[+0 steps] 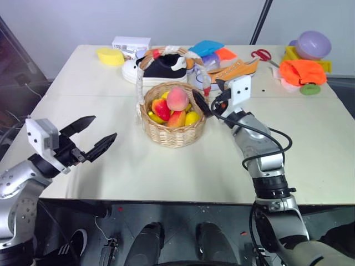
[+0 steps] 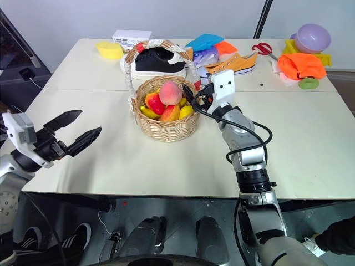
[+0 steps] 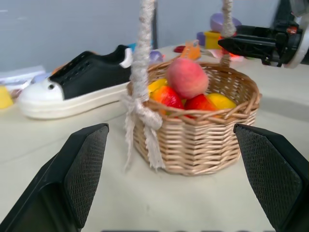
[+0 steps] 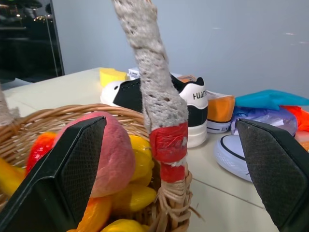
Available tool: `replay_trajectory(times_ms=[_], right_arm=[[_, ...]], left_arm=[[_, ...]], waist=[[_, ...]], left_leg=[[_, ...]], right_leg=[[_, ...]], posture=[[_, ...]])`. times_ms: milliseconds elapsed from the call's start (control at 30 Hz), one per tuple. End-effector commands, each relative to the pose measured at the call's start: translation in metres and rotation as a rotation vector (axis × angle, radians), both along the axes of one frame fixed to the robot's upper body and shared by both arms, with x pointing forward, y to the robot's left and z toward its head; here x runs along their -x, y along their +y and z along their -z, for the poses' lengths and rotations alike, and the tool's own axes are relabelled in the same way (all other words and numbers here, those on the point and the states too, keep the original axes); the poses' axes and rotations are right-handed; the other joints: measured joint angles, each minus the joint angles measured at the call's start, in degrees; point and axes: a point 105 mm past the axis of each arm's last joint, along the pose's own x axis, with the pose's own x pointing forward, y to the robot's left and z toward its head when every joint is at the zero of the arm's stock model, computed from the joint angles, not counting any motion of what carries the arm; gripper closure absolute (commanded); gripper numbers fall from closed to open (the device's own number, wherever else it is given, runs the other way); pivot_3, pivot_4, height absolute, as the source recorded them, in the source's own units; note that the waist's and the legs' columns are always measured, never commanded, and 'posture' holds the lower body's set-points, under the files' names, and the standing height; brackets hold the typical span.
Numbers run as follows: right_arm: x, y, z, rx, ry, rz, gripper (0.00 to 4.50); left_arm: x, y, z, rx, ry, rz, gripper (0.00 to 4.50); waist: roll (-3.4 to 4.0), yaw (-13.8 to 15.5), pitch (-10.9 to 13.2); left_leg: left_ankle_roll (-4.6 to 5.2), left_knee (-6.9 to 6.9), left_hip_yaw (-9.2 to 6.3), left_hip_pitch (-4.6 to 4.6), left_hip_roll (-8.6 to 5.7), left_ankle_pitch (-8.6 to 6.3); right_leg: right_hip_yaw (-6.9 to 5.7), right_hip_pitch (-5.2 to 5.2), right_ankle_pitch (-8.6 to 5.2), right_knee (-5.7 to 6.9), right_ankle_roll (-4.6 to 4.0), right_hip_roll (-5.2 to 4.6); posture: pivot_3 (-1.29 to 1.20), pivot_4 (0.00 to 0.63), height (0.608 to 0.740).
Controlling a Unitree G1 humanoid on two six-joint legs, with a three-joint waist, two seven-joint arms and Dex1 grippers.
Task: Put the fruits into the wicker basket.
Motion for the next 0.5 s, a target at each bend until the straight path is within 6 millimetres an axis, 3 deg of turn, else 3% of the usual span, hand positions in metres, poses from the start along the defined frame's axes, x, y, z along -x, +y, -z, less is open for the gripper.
replay_trajectory(times_ms=[33, 67, 200, 367, 500], right_arm=[[-0.004, -0.004, -0.016, -0.005, -0.061, -0.004, 0.0], [-0.006, -0.005, -0.013, -0.002, -0.05, -0.004, 0.0], [-0.006, -0.006, -0.011, -0.027, -0.052, -0.021, 1.82], [-0.001, -0.006, -0.02, -0.061, -0.085, -0.033, 4.41], [0.003, -0.009, -0.022, -0.062, -0.1, -0.034, 4.5]], left_arm=[[0.006, 0.0, -0.013, -0.01, -0.072, 0.0, 0.05], [0.007, 0.001, -0.011, -0.013, -0.068, -0.004, 0.05], [0.007, 0.006, -0.008, -0.008, -0.069, -0.017, 0.0], [0.004, 0.002, -0.006, 0.001, -0.068, -0.003, 0.0], [0.0, -0.003, -0.007, 0.009, -0.073, 0.02, 0.0]], waist=[[0.0, 0.07, 0.0], [0.0, 0.05, 0.0], [0.0, 0.02, 0.0], [0.01, -0.01, 0.0], [0.03, 0.05, 0.01]], left_leg=[[0.0, 0.0, -0.01, 0.0, 0.0, 0.0], [0.0, -0.01, -0.01, 0.0, 0.0, 0.0], [0.0, -0.01, 0.0, 0.0, 0.0, 0.0], [0.0, -0.01, 0.0, 0.0, 0.0, 0.0], [0.0, -0.02, -0.01, 0.0, 0.01, 0.0]], right_leg=[[-0.01, 0.0, 0.0, 0.0, 0.0, 0.01], [-0.01, 0.0, 0.0, 0.0, 0.0, 0.01], [0.0, 0.0, 0.0, -0.01, 0.0, 0.0], [0.0, -0.01, 0.0, -0.01, -0.01, 0.0], [0.0, -0.02, 0.0, 0.0, -0.01, 0.01]], posture=[[0.0, 0.15, 0.74], [0.0, 0.15, 0.74], [0.0, 0.15, 0.74], [0.0, 0.15, 0.74], [0.0, 0.15, 0.74]])
